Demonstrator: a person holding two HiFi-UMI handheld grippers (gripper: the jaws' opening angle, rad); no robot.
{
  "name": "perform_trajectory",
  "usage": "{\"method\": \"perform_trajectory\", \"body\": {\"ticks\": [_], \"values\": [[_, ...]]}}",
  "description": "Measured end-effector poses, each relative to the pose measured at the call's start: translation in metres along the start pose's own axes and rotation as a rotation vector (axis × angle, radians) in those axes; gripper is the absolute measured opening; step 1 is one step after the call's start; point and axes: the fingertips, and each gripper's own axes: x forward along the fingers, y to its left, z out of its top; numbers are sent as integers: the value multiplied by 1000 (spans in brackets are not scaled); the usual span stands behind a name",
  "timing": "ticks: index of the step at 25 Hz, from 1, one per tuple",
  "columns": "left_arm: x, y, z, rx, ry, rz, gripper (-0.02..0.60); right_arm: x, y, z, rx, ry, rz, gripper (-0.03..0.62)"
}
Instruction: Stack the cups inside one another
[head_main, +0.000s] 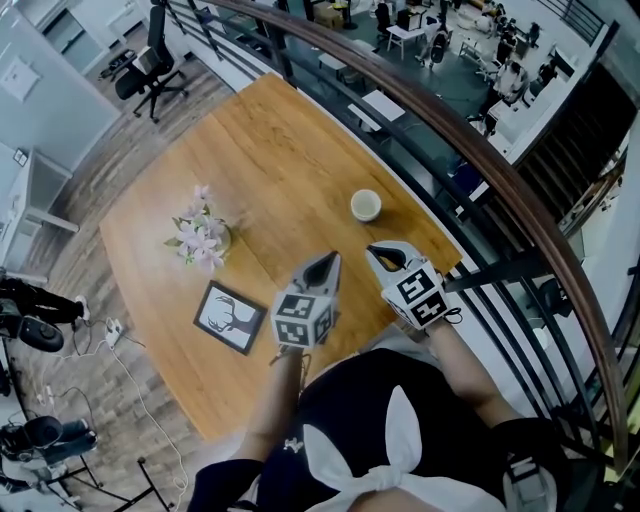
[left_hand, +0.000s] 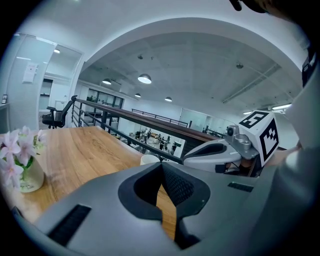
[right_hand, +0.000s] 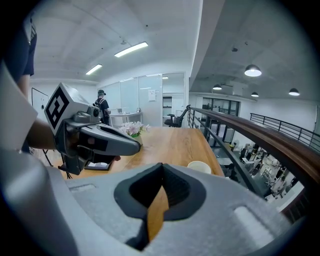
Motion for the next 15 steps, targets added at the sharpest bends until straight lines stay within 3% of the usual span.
{"method": "perform_trajectory", "body": {"ticks": [15], "values": [[3, 5, -3, 6, 13, -12, 9, 3, -7, -4, 19, 14, -10, -3]]}}
